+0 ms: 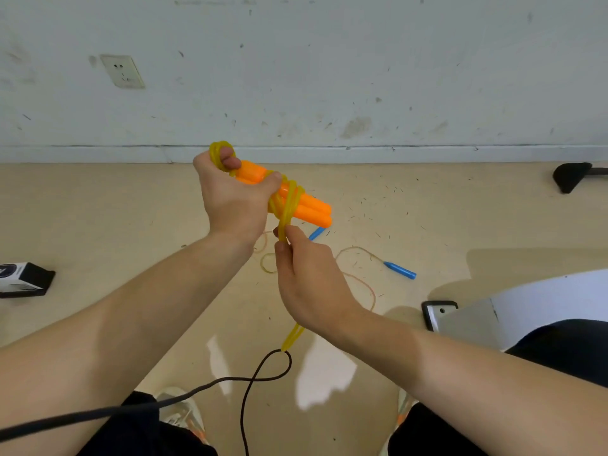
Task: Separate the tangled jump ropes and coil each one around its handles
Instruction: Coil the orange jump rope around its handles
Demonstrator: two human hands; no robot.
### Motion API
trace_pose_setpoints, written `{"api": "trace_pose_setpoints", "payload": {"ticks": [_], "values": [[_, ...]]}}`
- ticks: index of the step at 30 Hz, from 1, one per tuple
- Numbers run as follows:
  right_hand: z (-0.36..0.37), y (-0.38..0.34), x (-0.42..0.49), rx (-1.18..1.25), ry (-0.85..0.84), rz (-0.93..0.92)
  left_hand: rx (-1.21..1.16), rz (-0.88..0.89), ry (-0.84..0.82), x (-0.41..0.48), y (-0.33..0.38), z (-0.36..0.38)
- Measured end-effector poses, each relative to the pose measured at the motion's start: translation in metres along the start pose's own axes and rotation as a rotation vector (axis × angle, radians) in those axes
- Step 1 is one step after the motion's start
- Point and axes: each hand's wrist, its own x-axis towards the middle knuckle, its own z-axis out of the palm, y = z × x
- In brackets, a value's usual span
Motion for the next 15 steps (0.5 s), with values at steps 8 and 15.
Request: {"api": "trace_pose_setpoints", "payload": {"ticks": [8,15], "values": [[-0.017,0.011,0.012,0.159,-0.216,0.141,-0.321,-0.361,-0.112,0.017,0.008,-0.010],[-0.065,0.042,0.044,0.012,-0.339,0.194,-0.288,-0.420,-0.495,0.019,0.012,-0.023]]}}
